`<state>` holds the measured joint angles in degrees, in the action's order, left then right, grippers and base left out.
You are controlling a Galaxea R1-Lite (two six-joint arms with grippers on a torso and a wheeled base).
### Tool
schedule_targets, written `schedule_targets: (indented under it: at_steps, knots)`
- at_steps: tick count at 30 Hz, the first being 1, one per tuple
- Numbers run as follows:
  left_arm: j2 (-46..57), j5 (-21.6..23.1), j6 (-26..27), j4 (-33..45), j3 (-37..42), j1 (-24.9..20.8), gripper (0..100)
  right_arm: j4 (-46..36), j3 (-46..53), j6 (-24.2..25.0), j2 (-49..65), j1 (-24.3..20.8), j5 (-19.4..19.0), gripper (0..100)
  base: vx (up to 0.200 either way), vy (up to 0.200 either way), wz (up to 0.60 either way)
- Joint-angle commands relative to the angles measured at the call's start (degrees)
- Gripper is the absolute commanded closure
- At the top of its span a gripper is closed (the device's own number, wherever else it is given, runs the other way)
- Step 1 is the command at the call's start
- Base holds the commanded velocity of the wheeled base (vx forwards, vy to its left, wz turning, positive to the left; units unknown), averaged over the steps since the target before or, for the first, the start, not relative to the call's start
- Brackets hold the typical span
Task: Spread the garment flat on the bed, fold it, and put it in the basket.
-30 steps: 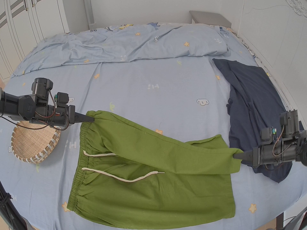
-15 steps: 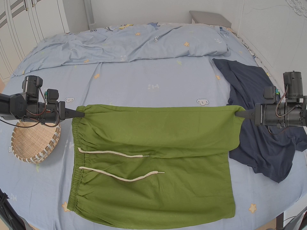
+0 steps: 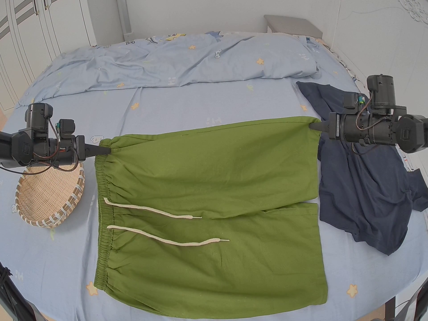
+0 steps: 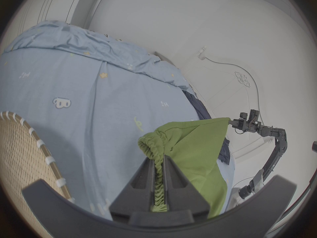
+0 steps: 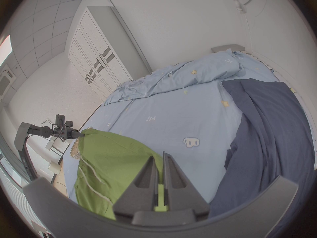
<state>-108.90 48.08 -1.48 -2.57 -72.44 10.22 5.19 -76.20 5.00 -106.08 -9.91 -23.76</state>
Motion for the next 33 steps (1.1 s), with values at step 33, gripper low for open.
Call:
schedule_targets:
  at_steps: [33]
  knots:
    - [-12.0, -2.6, -3.7, -13.1, -5.7, 0.2, 100, -8.4, -37.3, 0.0, -26.5, -1.1, 7.2, 100, 0.0, 0.0, 0.0]
